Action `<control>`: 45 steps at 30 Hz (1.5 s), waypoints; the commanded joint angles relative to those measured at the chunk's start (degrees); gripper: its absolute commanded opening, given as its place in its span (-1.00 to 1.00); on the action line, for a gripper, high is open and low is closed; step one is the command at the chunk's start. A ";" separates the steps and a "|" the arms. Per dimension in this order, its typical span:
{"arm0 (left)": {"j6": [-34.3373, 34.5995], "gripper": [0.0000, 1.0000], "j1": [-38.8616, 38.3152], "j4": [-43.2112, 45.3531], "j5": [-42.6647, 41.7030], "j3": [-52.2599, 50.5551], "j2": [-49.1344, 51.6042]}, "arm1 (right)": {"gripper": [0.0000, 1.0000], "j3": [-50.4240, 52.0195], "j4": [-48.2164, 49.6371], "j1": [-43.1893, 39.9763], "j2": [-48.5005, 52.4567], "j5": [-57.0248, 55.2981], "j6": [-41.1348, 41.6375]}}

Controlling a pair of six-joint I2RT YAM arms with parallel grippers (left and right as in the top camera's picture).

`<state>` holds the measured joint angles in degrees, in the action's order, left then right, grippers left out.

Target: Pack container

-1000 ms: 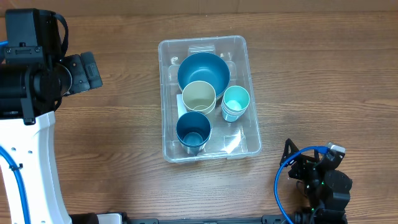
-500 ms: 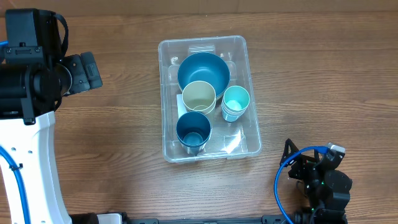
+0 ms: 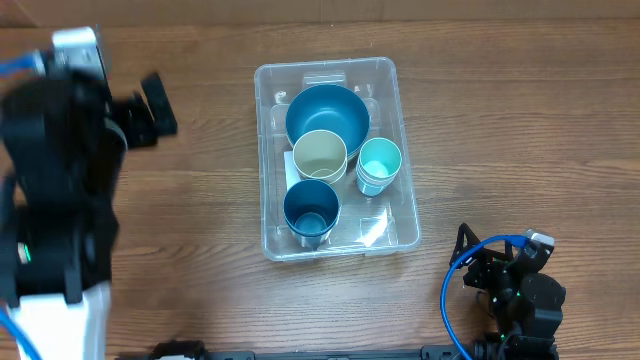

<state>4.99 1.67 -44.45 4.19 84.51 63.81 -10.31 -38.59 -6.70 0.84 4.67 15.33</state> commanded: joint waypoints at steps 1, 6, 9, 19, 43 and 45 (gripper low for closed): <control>-3.28 1.00 -0.20 5.29 -3.78 -14.62 -10.51 | 1.00 0.35 0.33 0.22 -0.68 0.42 -0.39; -0.90 1.00 -0.20 9.86 -3.78 -31.61 -22.71 | 1.00 0.35 0.33 0.22 -0.68 0.39 -0.39; 2.16 1.00 -0.20 12.68 -3.82 -41.75 -30.34 | 1.00 0.35 0.33 0.22 -0.68 0.42 -0.39; 7.69 1.00 -0.20 21.16 -5.31 -68.13 -54.31 | 1.00 0.35 0.33 0.22 -0.68 0.39 -0.39; 7.67 1.00 -0.20 21.31 -5.27 -77.72 -63.58 | 1.00 0.35 0.33 0.22 -0.68 0.39 -0.39; 7.69 1.00 -0.20 21.31 -5.27 -77.70 -63.56 | 1.00 0.35 0.33 0.22 -0.68 0.39 -0.39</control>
<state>11.94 1.58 -23.53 -0.45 7.09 0.97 -10.26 -38.52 -6.70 0.84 4.69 15.18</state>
